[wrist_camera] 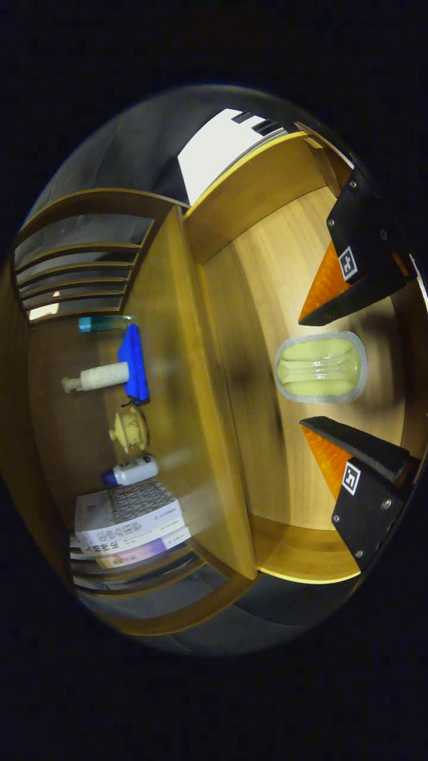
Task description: Pull open the drawer, take out the items inside it, and place them on the countertop above the cabinet.
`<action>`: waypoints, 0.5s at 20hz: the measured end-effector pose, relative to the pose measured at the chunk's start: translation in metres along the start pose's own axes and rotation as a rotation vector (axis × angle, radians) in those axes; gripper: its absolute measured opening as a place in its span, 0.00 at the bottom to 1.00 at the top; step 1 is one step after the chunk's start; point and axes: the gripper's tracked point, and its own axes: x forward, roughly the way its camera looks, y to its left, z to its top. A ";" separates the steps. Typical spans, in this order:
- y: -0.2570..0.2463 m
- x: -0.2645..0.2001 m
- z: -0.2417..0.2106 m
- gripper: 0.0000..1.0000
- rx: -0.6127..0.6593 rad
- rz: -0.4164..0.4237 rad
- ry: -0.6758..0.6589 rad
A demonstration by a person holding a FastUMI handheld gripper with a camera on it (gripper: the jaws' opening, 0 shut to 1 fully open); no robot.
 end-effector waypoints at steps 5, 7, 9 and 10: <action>-0.005 0.018 -0.012 0.82 -0.003 -0.030 0.086; -0.007 0.023 -0.016 0.73 -0.028 -0.035 0.109; -0.009 0.027 -0.019 0.59 -0.035 -0.036 0.116; -0.007 0.029 -0.021 0.49 -0.028 -0.027 0.122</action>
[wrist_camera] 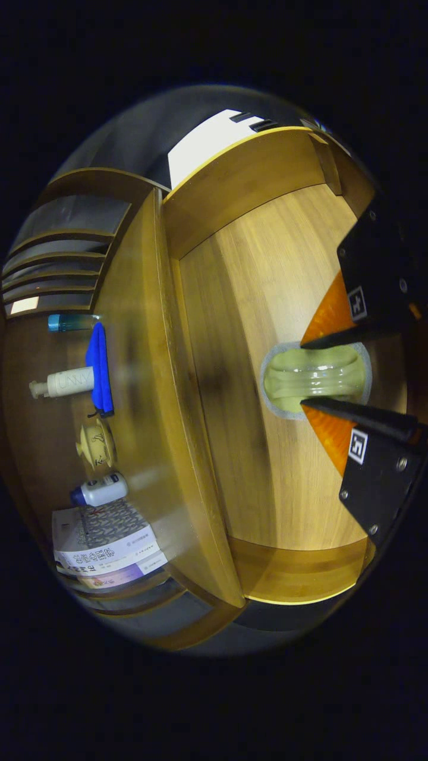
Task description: Pull open the drawer, take out the items inside it, and place them on the countertop above the cabinet.
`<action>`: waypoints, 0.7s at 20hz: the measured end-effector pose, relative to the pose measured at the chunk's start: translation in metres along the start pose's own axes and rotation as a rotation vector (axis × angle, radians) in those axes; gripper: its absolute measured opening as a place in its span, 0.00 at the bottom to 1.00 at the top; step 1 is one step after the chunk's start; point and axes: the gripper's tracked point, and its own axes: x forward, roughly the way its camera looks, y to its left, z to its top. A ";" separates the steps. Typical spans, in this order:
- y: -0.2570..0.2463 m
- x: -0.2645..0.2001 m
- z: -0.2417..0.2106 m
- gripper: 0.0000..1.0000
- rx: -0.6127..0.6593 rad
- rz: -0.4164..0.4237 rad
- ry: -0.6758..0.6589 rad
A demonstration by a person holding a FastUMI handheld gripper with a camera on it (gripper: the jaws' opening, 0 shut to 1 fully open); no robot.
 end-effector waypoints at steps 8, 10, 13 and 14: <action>0.000 -0.013 0.005 0.17 -0.092 -0.021 -0.084; 0.002 -0.022 0.009 0.16 -0.127 -0.009 -0.117; 0.001 -0.042 0.016 0.16 -0.157 0.001 -0.168; 0.001 -0.050 0.022 0.16 -0.155 0.011 -0.190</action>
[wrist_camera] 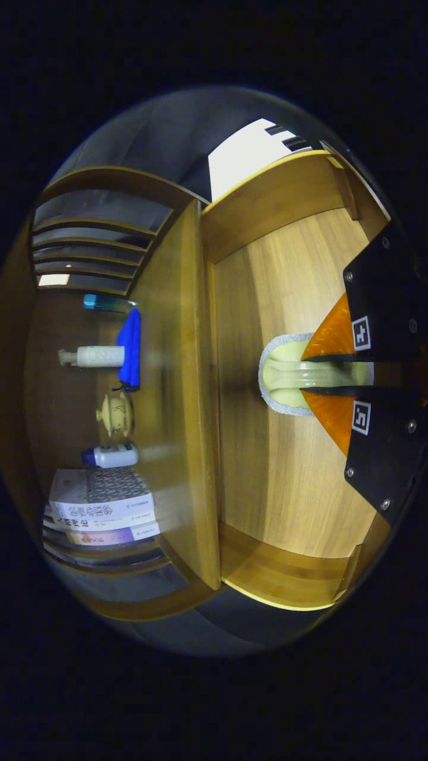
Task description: Pull open the drawer, take out the items inside it, and place them on the countertop above the cabinet.
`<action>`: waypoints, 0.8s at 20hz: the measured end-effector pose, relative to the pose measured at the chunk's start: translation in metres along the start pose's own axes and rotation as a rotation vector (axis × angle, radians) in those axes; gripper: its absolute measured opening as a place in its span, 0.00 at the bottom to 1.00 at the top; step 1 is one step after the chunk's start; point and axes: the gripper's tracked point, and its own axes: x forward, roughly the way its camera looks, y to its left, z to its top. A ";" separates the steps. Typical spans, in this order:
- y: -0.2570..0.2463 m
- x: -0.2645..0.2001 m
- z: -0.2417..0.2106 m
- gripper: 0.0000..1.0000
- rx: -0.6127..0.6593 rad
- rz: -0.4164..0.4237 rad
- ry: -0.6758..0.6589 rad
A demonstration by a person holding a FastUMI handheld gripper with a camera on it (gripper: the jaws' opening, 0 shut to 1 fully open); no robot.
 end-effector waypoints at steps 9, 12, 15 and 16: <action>-0.020 -0.043 0.103 0.16 -0.001 -0.021 -0.264; -0.017 -0.038 0.126 0.16 -0.004 -0.009 -0.292; -0.010 -0.022 0.149 0.16 -0.017 0.009 -0.328; -0.007 -0.014 0.154 0.16 -0.034 0.017 -0.327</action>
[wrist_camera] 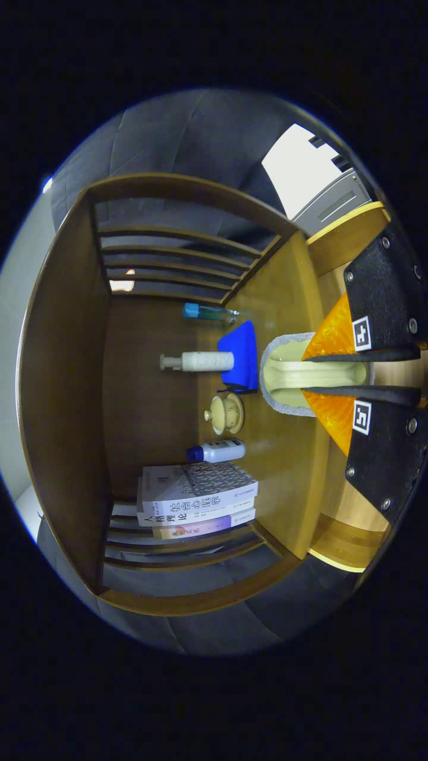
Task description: Pull open the drawer, take out the items inside it, and place them on the countertop above the cabinet.
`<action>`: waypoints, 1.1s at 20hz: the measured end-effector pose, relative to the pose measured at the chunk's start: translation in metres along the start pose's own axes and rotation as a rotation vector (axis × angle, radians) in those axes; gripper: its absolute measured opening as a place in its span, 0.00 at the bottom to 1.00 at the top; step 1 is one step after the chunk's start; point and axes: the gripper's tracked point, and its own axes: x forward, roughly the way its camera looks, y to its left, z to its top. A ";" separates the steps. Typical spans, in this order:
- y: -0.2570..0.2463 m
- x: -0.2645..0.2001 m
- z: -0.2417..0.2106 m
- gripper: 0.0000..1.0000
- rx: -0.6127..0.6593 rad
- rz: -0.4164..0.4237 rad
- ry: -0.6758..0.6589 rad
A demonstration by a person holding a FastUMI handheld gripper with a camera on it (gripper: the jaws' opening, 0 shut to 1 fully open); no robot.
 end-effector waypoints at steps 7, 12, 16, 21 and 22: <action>0.008 0.049 0.020 0.16 -0.104 0.038 -0.091; 0.025 0.065 0.026 0.16 -0.127 0.116 -0.103; 0.028 0.080 0.021 0.18 -0.123 0.134 -0.078; 0.027 0.097 0.011 0.23 -0.113 0.153 -0.058; 0.025 0.101 0.010 0.23 -0.114 0.159 -0.056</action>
